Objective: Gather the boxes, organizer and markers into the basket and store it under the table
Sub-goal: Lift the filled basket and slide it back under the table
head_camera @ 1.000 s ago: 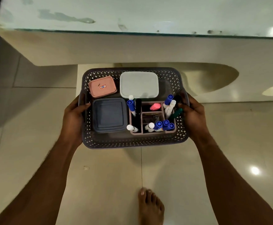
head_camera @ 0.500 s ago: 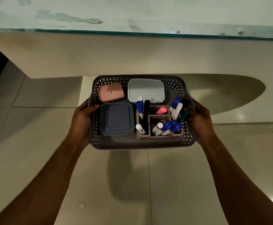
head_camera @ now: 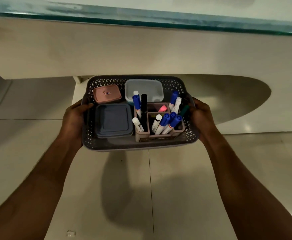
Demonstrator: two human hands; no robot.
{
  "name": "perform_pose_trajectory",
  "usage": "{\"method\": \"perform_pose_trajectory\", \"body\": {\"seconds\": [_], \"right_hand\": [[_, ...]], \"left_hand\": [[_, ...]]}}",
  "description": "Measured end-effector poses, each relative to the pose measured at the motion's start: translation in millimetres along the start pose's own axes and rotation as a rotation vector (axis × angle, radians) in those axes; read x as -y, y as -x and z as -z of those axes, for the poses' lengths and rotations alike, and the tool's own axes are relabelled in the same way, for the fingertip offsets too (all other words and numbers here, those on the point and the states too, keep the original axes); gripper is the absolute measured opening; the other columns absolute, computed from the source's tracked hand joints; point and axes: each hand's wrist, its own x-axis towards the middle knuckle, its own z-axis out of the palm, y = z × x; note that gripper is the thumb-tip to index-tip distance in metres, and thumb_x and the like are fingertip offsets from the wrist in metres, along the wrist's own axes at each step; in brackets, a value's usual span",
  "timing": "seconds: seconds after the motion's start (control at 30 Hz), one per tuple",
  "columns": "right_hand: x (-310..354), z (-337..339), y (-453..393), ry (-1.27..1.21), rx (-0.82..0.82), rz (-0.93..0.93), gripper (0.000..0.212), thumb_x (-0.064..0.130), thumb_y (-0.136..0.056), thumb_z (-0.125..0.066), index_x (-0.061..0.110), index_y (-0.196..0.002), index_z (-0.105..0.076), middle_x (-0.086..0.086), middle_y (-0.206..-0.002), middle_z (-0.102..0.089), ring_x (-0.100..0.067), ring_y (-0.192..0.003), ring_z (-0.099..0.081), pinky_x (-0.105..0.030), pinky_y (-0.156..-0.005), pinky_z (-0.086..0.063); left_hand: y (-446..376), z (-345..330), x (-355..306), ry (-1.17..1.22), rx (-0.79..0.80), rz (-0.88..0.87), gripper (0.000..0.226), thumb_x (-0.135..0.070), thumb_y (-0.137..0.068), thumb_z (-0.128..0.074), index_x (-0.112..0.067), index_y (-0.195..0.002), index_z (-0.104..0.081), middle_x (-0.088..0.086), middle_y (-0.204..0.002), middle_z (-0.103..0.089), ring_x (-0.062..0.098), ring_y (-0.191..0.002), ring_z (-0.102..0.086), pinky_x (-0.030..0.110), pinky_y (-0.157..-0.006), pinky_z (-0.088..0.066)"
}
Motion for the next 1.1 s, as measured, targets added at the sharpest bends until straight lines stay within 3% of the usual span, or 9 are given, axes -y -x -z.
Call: {"method": "perform_pose_trajectory", "body": {"seconds": [0.23,0.4,0.47,0.53,0.63,0.7,0.77,0.9,1.1], "right_hand": [[4.7,-5.4,-9.2,-0.019,-0.021,0.0,0.03,0.012,-0.104,-0.05,0.02,-0.094,-0.076,-0.005,-0.098,-0.078,-0.029,-0.096,-0.074,-0.036,-0.078,-0.059],[5.2,-6.4,-13.5,0.098,-0.092,0.069,0.022,0.021,-0.107,-0.05,0.017,-0.104,-0.071,0.001,-0.098,-0.075,-0.017,-0.096,-0.071,-0.035,-0.087,-0.056],[10.5,-6.7,-7.2,0.263,-0.196,0.179,0.027,0.027,-0.109,-0.047,0.009,-0.113,-0.066,0.003,-0.099,-0.072,-0.005,-0.092,-0.066,-0.031,-0.085,-0.053],[14.0,-7.1,8.8,0.433,-0.367,0.347,0.047,0.037,-0.109,-0.042,0.005,-0.14,-0.056,-0.009,-0.13,-0.066,-0.014,-0.119,-0.062,-0.034,-0.103,-0.05],[10.2,-19.8,50.8,0.681,-0.491,0.745,0.056,0.037,-0.106,-0.043,0.0,-0.148,-0.044,-0.02,-0.15,-0.046,-0.03,-0.139,-0.042,-0.045,-0.114,-0.04],[-5.8,-35.9,78.9,0.811,-0.415,0.952,0.063,0.041,-0.104,-0.043,-0.004,-0.148,-0.039,-0.022,-0.152,-0.038,-0.035,-0.142,-0.036,-0.053,-0.117,-0.036],[-30.7,-47.0,95.7,0.925,-0.339,1.03,0.071,0.05,-0.102,-0.038,-0.002,-0.149,-0.03,-0.02,-0.156,-0.029,-0.037,-0.146,-0.03,-0.056,-0.121,-0.03],[-70.0,-50.0,101.4,1.097,-0.282,0.963,0.086,0.059,-0.098,-0.039,-0.004,-0.153,-0.016,-0.023,-0.161,-0.017,-0.039,-0.153,-0.016,-0.061,-0.123,-0.023],[-87.3,-57.4,92.1,1.32,-0.313,0.806,0.1,0.064,-0.098,-0.038,0.0,-0.159,0.009,-0.024,-0.166,-0.002,-0.035,-0.157,0.003,-0.056,-0.128,-0.008]], "left_hand": [[-13.6,-2.8,-2.6,-0.018,-0.017,0.006,0.037,-0.006,-0.09,-0.052,-0.005,-0.123,-0.07,0.013,-0.11,-0.075,0.03,-0.095,-0.073,0.039,-0.084,-0.059],[-14.5,-7.5,-7.1,-0.085,-0.076,-0.05,0.023,-0.009,-0.088,-0.057,-0.015,-0.102,-0.074,0.003,-0.098,-0.071,0.017,-0.087,-0.067,0.031,-0.08,-0.055],[-7.0,-13.3,-10.9,-0.273,-0.238,-0.197,0.032,-0.02,-0.093,-0.063,-0.012,-0.123,-0.071,-0.004,-0.118,-0.071,0.005,-0.103,-0.065,0.026,-0.1,-0.05],[16.7,-24.2,-13.2,-0.646,-0.362,-0.505,0.046,-0.029,-0.1,-0.059,-0.008,-0.141,-0.059,-0.01,-0.136,-0.063,-0.003,-0.123,-0.059,0.017,-0.112,-0.039],[60.2,-50.1,2.3,-1.075,-0.298,-0.873,0.052,-0.025,-0.107,-0.047,0.0,-0.152,-0.043,0.017,-0.156,-0.048,0.028,-0.148,-0.042,0.04,-0.126,-0.03],[79.9,-63.1,25.4,-1.265,-0.214,-0.947,0.06,-0.03,-0.106,-0.042,0.005,-0.155,-0.035,0.024,-0.163,-0.035,0.035,-0.154,-0.031,0.051,-0.128,-0.023],[88.9,-66.8,49.2,-1.432,-0.183,-0.939,0.068,-0.039,-0.107,-0.036,0.006,-0.157,-0.029,0.025,-0.166,-0.027,0.035,-0.157,-0.022,0.052,-0.129,-0.017],[89.1,-60.2,75.6,-1.608,-0.2,-0.889,0.079,-0.053,-0.106,-0.029,0.002,-0.16,-0.016,0.024,-0.168,-0.019,0.035,-0.158,-0.014,0.046,-0.131,-0.002],[75.8,-58.4,84.0,-1.733,-0.254,-0.942,0.08,-0.059,-0.107,-0.015,0.003,-0.159,-0.018,0.025,-0.165,-0.023,0.036,-0.156,-0.015,0.047,-0.13,0.004]]}}
